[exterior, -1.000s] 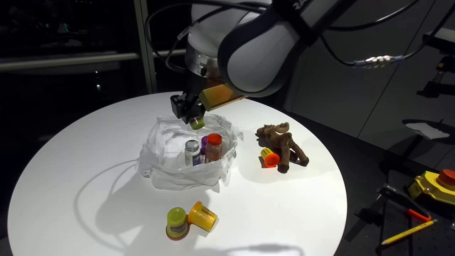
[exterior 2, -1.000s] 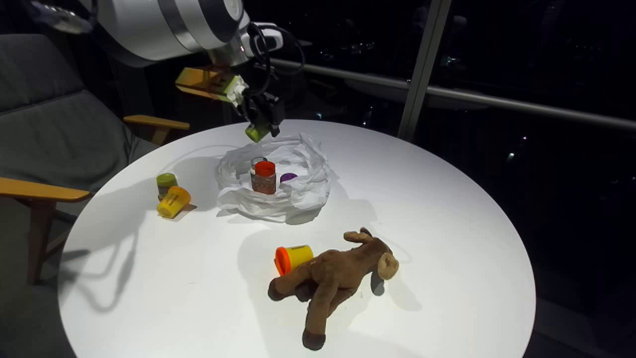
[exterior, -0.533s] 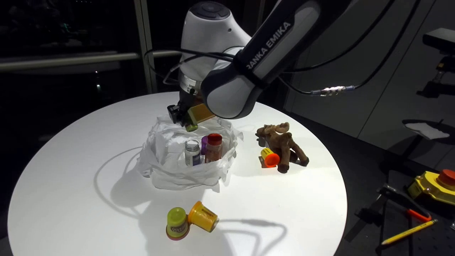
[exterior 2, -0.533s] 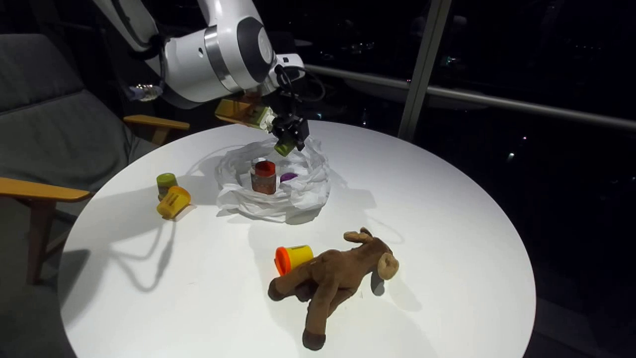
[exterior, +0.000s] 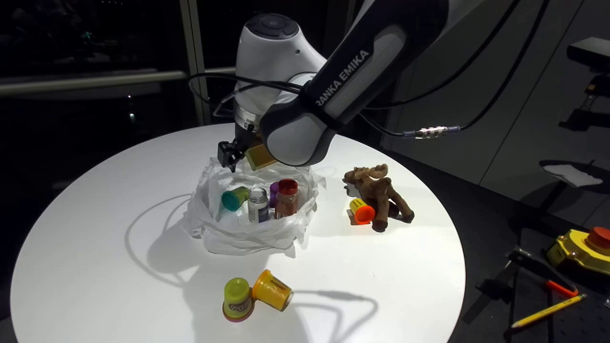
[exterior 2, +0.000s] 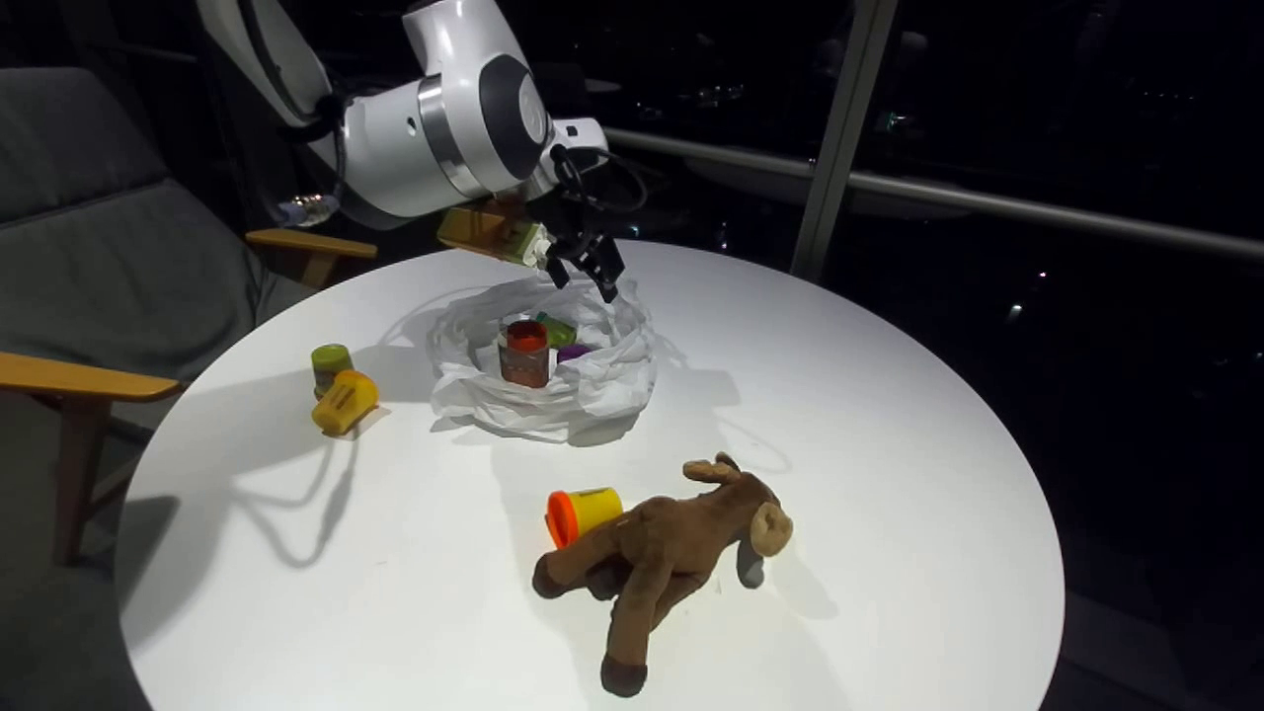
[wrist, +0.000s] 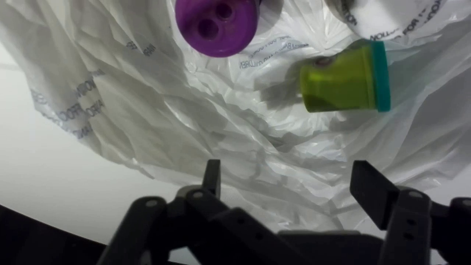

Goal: Put the objects in the plastic

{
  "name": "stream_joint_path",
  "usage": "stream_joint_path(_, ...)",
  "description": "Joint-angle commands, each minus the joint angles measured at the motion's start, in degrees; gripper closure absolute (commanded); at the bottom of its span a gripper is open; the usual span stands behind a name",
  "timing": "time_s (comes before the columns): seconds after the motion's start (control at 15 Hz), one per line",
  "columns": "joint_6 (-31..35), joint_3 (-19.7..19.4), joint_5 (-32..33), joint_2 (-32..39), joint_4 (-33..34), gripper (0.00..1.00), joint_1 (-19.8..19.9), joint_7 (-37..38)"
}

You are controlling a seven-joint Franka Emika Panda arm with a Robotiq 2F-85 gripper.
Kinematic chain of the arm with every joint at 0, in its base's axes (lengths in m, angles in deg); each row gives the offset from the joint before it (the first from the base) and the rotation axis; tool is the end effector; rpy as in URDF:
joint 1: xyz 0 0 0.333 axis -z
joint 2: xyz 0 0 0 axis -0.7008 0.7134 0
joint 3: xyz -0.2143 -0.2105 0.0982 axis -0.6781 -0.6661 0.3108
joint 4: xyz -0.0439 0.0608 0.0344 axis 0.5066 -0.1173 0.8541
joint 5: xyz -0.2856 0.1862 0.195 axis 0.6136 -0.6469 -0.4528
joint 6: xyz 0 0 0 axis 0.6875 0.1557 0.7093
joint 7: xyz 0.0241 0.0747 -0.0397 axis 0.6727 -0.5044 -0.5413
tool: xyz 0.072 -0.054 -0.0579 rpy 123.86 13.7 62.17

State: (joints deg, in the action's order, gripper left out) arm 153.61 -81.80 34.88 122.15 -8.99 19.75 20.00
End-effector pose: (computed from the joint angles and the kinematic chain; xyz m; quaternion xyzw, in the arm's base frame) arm 0.7083 0.1390 0.1709 0.9655 -0.0610 0.2401 0.0798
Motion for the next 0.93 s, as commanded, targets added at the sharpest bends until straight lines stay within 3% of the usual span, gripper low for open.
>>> stream_joint_path(0.0,1.50,0.85,-2.36,-1.79,-0.44,0.00,0.57,-1.81)
stream_joint_path(0.33,1.37,0.37,-3.46,-7.58,-6.67,0.00,-0.19,-1.87)
stream_joint_path(0.47,1.18,1.50,-3.70,-12.71,-13.57,0.00,0.31,-2.79)
stream_joint_path(0.87,-1.32,-2.33,-1.27,-25.90,-32.75,0.00,-1.76,1.34)
